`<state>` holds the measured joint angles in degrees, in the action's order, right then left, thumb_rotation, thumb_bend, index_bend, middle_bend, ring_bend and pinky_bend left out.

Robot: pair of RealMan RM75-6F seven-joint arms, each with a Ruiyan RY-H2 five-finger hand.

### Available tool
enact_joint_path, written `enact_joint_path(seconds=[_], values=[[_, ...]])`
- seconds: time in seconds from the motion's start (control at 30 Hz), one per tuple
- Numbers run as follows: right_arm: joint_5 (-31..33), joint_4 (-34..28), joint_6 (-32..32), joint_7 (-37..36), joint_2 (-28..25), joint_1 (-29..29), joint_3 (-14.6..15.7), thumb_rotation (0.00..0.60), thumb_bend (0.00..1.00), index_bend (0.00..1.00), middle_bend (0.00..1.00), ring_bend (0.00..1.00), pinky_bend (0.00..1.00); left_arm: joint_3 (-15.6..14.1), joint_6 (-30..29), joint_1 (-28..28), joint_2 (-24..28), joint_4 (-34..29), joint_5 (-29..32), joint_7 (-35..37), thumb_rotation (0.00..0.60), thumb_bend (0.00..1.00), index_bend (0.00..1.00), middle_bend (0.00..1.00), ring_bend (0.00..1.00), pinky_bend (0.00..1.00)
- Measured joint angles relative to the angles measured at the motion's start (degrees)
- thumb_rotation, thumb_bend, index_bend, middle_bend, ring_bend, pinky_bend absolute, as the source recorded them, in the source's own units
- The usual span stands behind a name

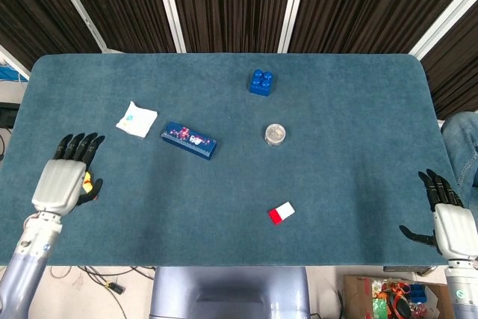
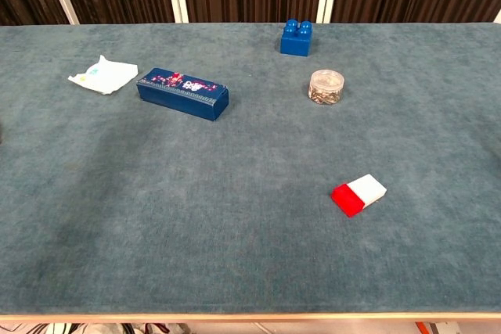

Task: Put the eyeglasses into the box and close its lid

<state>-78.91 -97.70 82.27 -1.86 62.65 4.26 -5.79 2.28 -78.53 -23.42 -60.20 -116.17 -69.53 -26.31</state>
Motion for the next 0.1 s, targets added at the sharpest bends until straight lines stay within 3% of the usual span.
enact_joint_path(seconds=[0.1], values=[[-0.3,0.2,0.3,-0.6,0.1,-0.1,-0.1,0.600,0.00,0.00,0.00,0.00,0.17,-0.8,-0.8,1.2,0.2,0.3,-0.9,0.9,0.600,0.36,0.05,0.05,0.00,0.00]])
